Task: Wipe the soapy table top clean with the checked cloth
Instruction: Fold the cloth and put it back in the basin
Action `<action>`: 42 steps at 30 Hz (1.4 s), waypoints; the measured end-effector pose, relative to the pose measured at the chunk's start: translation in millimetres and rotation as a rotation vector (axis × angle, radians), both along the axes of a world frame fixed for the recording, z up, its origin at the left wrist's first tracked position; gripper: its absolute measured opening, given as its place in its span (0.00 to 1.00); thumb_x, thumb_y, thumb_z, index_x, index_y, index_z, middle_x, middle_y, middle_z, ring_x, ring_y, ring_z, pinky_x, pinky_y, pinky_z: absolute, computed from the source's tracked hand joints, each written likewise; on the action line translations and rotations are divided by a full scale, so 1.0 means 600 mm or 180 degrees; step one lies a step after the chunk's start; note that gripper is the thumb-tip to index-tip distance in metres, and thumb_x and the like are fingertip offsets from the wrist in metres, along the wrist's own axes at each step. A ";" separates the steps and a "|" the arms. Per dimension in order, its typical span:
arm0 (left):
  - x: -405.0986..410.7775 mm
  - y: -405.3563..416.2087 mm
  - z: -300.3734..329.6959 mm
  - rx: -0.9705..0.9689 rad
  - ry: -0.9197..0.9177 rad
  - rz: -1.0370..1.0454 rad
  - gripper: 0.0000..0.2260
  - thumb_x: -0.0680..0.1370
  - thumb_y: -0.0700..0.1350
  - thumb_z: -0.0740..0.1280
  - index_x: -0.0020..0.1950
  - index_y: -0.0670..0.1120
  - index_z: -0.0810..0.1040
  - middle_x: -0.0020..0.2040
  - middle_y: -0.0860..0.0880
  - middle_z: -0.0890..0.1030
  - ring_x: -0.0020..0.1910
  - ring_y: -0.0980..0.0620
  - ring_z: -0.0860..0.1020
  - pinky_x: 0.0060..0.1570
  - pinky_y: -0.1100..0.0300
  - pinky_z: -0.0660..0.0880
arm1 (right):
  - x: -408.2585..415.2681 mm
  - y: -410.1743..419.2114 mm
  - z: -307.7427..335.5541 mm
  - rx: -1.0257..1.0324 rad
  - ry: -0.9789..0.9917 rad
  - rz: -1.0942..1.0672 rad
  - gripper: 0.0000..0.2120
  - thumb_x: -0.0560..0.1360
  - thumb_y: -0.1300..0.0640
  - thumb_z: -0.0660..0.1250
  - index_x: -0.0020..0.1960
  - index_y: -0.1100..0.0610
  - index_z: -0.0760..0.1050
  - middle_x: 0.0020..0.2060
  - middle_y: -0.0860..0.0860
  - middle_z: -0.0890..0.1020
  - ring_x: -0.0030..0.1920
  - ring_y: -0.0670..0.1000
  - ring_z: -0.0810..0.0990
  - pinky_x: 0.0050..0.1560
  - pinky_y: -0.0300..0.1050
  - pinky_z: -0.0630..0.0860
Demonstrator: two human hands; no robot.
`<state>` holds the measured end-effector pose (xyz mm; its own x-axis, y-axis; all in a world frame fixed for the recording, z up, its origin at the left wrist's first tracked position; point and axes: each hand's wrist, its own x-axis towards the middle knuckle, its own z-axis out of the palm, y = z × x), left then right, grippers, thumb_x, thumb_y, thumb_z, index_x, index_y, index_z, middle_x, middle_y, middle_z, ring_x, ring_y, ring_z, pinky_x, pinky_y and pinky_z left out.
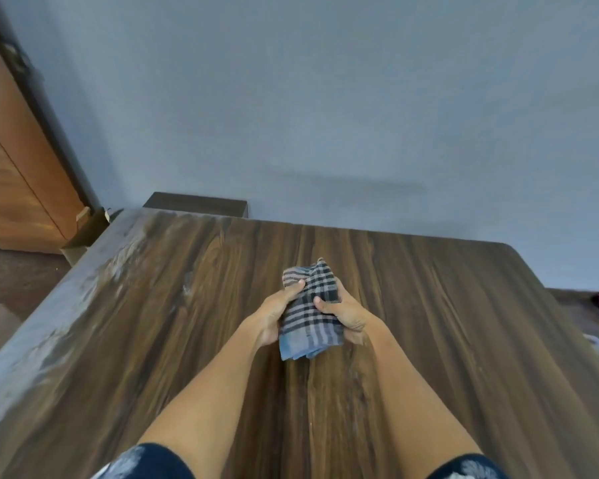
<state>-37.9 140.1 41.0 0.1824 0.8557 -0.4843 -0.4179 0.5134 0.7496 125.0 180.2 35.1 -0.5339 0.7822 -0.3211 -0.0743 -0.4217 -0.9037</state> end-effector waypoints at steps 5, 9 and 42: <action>-0.010 0.013 0.121 0.0563 0.0446 0.0306 0.23 0.70 0.51 0.73 0.61 0.41 0.76 0.55 0.39 0.81 0.53 0.41 0.80 0.55 0.45 0.76 | -0.011 0.007 0.122 0.0142 0.0351 -0.0066 0.32 0.68 0.59 0.73 0.67 0.57 0.63 0.62 0.61 0.75 0.61 0.60 0.76 0.63 0.60 0.71; -0.008 0.024 0.224 0.1048 0.0963 0.0438 0.22 0.70 0.55 0.72 0.56 0.41 0.79 0.50 0.42 0.83 0.49 0.43 0.82 0.53 0.48 0.78 | -0.025 0.014 0.235 0.0613 0.0149 -0.0435 0.27 0.71 0.51 0.70 0.65 0.63 0.69 0.60 0.61 0.78 0.58 0.58 0.79 0.62 0.56 0.73; 0.058 -0.018 0.427 0.2533 0.1693 0.1415 0.14 0.80 0.55 0.56 0.50 0.48 0.75 0.52 0.47 0.80 0.53 0.48 0.79 0.58 0.48 0.74 | 0.023 -0.046 0.446 0.1865 -0.0054 -0.0872 0.08 0.79 0.47 0.60 0.46 0.50 0.66 0.45 0.50 0.79 0.44 0.50 0.78 0.49 0.54 0.77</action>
